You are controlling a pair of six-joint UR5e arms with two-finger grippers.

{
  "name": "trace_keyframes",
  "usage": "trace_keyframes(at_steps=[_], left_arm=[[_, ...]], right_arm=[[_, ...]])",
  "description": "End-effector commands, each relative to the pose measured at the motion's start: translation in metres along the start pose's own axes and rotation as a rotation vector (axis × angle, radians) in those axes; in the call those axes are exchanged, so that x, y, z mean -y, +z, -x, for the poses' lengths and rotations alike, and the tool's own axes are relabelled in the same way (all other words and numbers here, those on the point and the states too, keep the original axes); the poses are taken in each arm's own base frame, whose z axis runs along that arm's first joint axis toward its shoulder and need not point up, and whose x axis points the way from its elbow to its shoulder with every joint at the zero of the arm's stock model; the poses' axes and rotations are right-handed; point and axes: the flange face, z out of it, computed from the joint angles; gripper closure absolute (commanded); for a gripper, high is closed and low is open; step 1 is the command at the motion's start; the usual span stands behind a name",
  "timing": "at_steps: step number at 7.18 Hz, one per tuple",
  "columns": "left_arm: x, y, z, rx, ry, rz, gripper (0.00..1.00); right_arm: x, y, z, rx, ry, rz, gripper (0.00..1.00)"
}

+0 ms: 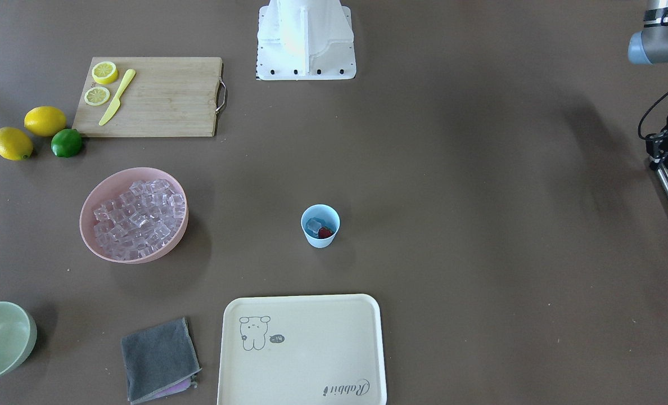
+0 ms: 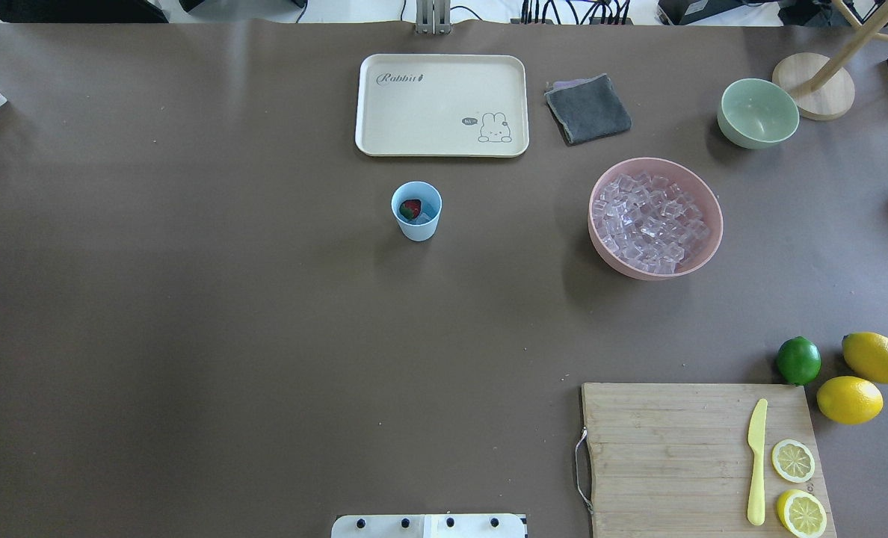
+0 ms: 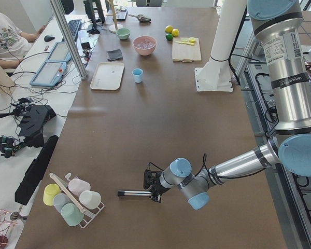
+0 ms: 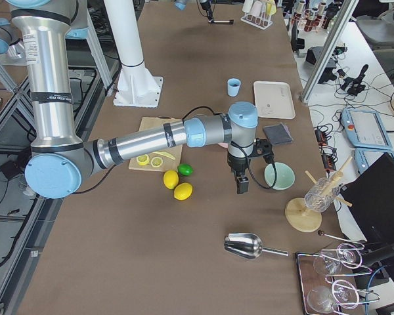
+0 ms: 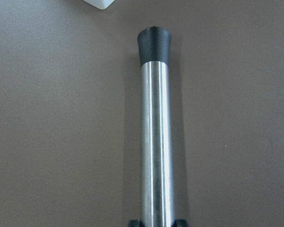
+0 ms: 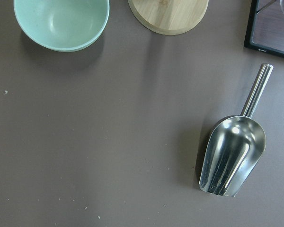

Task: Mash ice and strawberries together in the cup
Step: 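Lower the left gripper onto the steel muddler and grasp it, then lift the steel muddler with the left gripper and carry it toward the cup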

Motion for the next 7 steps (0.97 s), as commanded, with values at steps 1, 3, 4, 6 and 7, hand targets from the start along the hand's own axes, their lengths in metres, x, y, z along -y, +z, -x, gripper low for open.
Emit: trace_keyframes(at_steps=[1,3,4,6,7], left_arm=[[0.01,-0.009,-0.018,-0.05,0.013,0.001,1.0],[0.033,-0.026,-0.035,-0.14,-0.022,0.062,1.0],[0.054,-0.036,-0.058,-0.154,-0.033,0.087,1.0],[0.139,-0.09,-0.151,-0.198,-0.076,0.163,1.0],[0.179,-0.128,-0.205,-0.189,-0.094,0.188,1.0]], right_arm=[[0.0,0.0,0.0,0.002,0.0,0.0,0.05],[0.0,0.0,0.0,0.002,0.002,0.003,0.04],[0.0,-0.002,0.002,0.002,0.004,0.005,0.05],[-0.001,-0.002,0.001,0.002,0.005,0.008,0.05],[-0.001,-0.002,0.002,0.002,0.004,0.006,0.05]])
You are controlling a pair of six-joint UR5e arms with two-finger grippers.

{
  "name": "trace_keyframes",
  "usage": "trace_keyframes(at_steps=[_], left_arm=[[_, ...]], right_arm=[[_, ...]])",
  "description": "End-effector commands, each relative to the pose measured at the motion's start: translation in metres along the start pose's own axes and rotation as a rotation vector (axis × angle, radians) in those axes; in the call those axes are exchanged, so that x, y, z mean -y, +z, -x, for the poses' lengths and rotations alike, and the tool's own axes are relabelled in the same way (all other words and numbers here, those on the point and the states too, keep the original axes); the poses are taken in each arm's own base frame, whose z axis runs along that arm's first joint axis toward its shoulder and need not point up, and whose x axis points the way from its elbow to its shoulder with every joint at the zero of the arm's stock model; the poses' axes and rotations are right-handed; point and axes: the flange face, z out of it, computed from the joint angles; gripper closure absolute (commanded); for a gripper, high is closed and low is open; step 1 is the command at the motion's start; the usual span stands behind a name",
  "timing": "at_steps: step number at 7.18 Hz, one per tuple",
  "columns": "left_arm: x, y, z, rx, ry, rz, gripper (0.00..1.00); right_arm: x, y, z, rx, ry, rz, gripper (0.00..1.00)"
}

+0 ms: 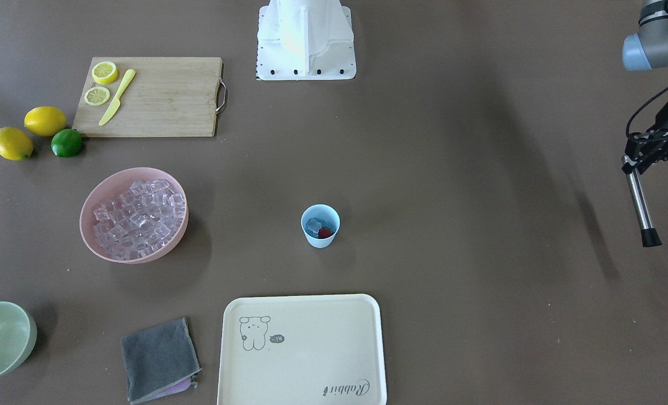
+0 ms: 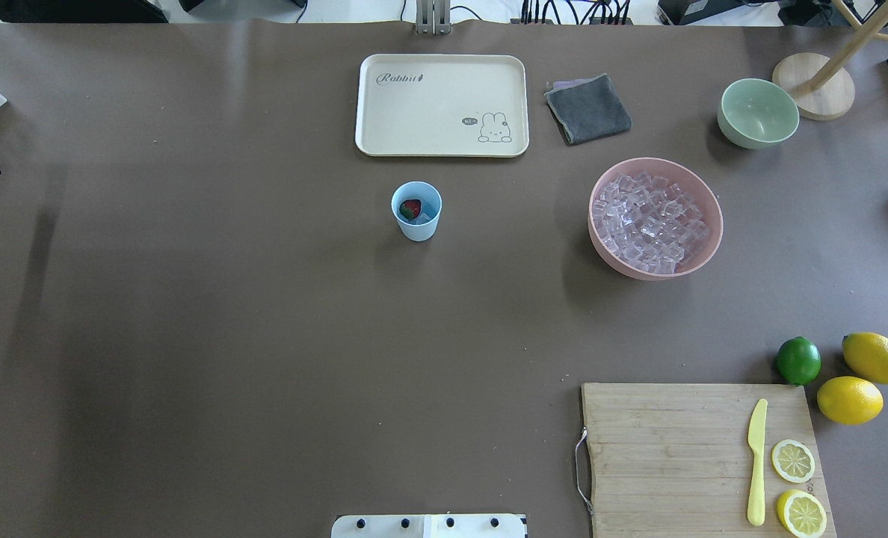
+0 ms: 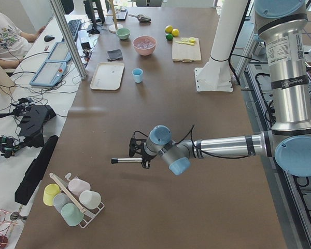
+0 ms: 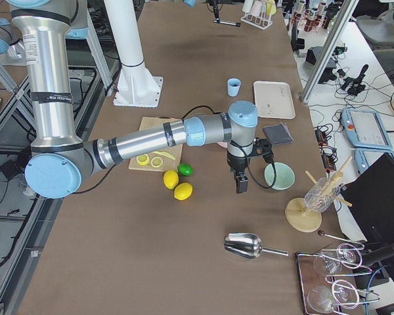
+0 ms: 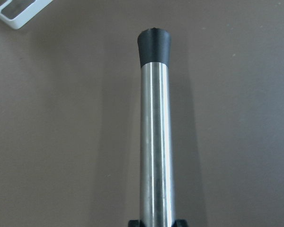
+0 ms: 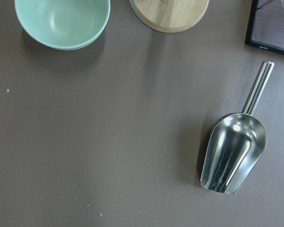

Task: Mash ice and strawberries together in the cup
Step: 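Lift the steel muddler with the left gripper and carry it toward the cup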

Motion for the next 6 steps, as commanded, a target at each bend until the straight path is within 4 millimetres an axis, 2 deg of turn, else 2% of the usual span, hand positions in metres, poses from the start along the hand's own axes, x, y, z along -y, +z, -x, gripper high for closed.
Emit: trace_keyframes(at_steps=[1,2,3,4,5,6], left_arm=[[0.068,-0.067,-0.136,-0.011,-0.039,0.062,1.0],[0.103,-0.089,-0.196,-0.014,-0.057,0.092,1.0],[0.129,-0.104,-0.239,-0.003,-0.069,0.103,1.0],[0.144,-0.111,-0.267,0.002,-0.082,0.114,1.0],[0.171,-0.122,-0.309,0.022,-0.108,0.136,1.0],[0.181,-0.132,-0.345,0.029,-0.133,0.183,1.0]], right_arm=[[0.0,-0.002,0.002,-0.001,-0.003,-0.004,0.05],[0.001,-0.003,0.002,0.0,-0.003,-0.004,0.05],[0.001,-0.005,0.004,0.0,-0.005,-0.009,0.05],[0.001,-0.006,0.004,0.0,0.005,-0.012,0.05],[0.002,-0.007,0.005,0.001,0.004,-0.014,0.05],[0.005,-0.009,0.006,-0.002,0.0,-0.019,0.05]])
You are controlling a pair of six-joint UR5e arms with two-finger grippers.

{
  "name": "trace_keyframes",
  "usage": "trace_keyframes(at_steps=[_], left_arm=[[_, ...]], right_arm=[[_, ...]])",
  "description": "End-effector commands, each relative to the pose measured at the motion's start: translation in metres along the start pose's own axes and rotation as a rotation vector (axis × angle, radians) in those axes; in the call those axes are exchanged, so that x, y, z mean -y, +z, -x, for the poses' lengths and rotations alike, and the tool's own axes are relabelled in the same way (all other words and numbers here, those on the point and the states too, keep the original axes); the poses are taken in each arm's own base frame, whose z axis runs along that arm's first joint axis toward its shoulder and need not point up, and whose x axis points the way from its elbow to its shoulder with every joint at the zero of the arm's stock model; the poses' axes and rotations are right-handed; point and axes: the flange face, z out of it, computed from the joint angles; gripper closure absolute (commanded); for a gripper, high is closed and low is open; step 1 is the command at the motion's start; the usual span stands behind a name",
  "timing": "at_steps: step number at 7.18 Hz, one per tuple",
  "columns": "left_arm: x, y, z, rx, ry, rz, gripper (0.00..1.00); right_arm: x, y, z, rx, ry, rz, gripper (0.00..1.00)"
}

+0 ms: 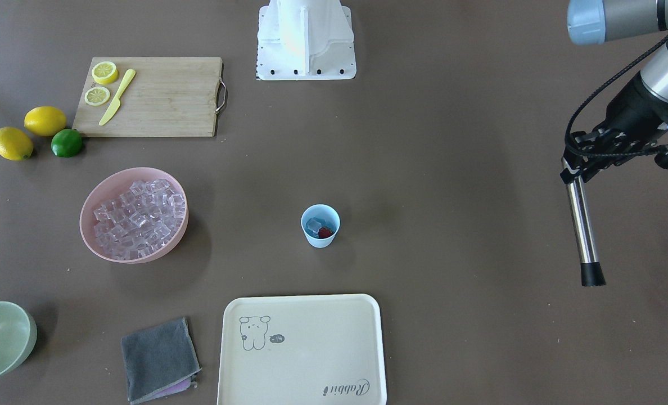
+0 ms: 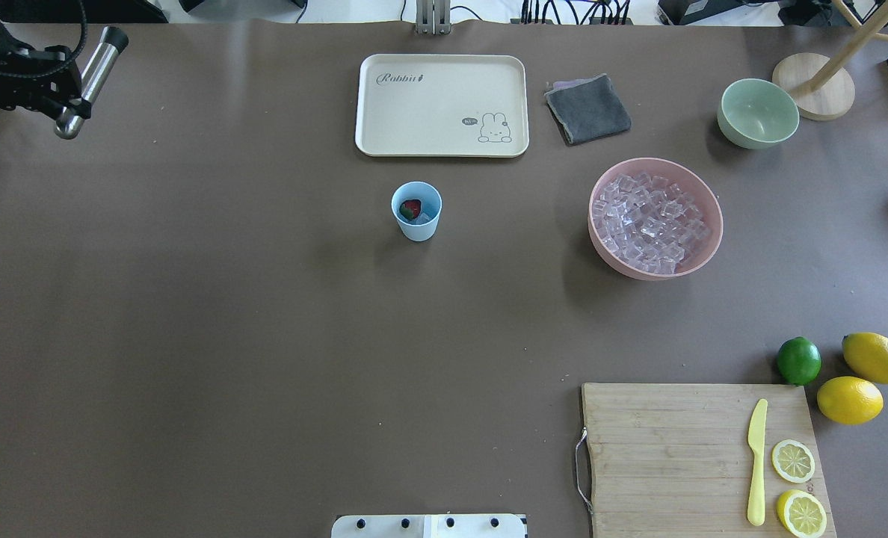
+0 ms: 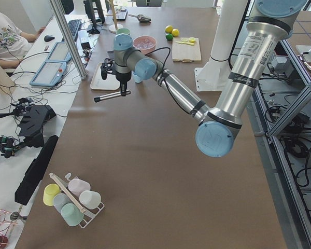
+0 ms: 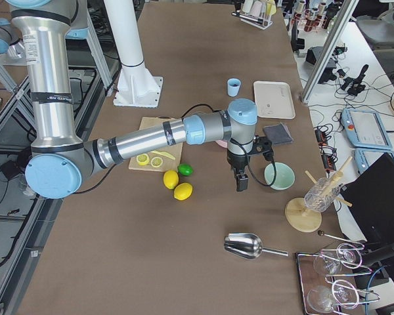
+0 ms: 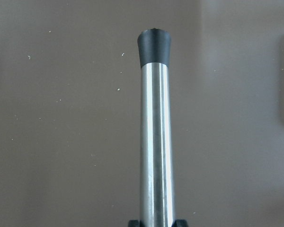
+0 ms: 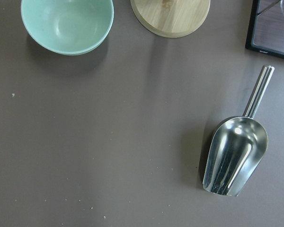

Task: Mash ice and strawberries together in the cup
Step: 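Lift the steel muddler with the left gripper and carry it toward the cup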

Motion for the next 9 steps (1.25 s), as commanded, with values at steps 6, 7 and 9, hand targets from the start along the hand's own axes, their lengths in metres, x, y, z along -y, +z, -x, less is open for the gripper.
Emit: trace_keyframes(at_steps=[6,7,9], left_arm=[[-0.041,0.009,-0.169,-0.212,-0.35,0.223,1.0],[-0.041,0.011,-0.172,-0.222,-0.38,0.229,1.0],[-0.048,0.014,-0.179,-0.253,-0.469,0.291,1.0]], right_arm=[[0.016,-0.012,0.007,-0.004,0.011,-0.03,0.04],[0.018,-0.012,0.006,-0.007,0.01,-0.033,0.04],[0.018,-0.015,0.009,-0.007,0.02,-0.041,0.03]])
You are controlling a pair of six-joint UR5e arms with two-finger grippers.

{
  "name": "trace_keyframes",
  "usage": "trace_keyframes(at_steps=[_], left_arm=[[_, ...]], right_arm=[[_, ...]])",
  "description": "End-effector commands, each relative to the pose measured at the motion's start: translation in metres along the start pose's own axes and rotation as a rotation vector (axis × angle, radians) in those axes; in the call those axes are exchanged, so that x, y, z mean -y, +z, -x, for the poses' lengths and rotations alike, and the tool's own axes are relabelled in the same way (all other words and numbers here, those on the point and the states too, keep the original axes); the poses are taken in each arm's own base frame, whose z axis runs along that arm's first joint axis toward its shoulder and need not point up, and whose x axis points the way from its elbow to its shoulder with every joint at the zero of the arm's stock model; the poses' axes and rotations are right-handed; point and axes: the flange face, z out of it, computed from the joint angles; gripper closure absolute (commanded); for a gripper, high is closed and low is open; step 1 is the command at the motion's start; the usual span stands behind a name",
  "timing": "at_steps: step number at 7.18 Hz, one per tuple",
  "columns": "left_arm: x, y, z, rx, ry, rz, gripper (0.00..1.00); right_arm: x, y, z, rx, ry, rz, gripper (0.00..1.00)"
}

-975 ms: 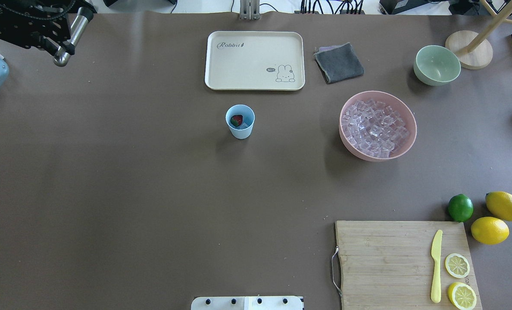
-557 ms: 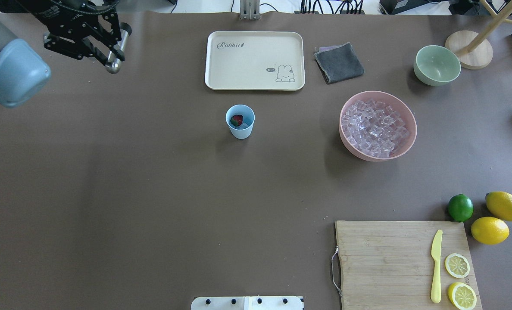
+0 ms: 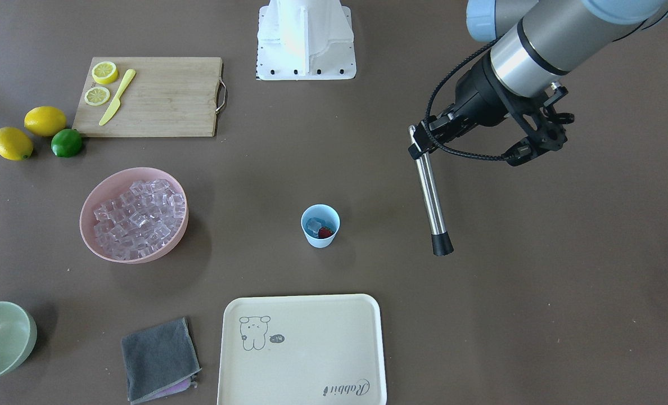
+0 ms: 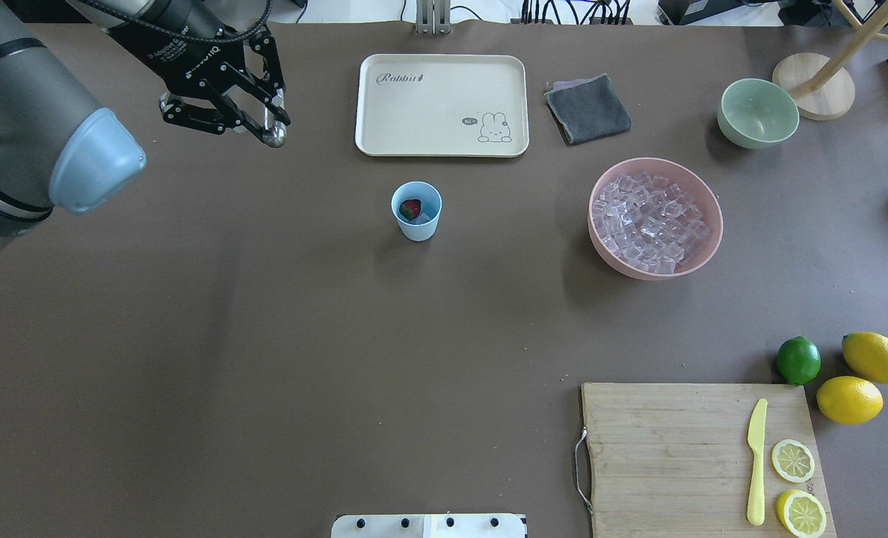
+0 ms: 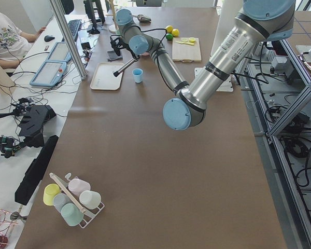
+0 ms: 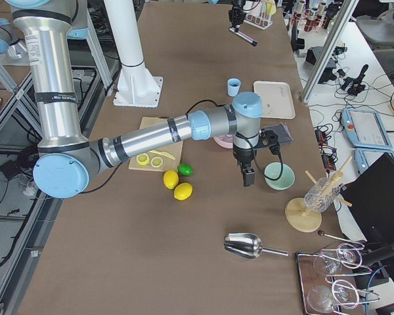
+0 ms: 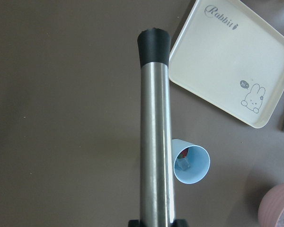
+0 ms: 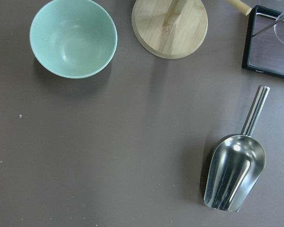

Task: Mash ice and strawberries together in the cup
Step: 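Lift the steel muddler with the left gripper and carry it toward the cup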

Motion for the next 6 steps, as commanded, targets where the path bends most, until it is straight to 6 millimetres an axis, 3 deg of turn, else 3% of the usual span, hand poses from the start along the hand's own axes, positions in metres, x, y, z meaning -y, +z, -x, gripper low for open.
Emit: trace_keyframes(at_steps=[1,2,6], left_arm=[[-0.008,0.009,-0.004,-0.056,-0.128,0.047,1.0],[-0.013,0.006,-0.006,-0.097,-0.183,0.058,1.0],[-0.034,0.025,-0.01,-0.1,-0.202,0.102,1.0]], right_arm=[[0.002,-0.005,0.002,0.001,0.032,-0.011,0.03],[0.004,-0.006,0.003,0.0,0.033,-0.015,0.03],[0.003,-0.009,0.005,-0.001,0.034,-0.02,0.03]])
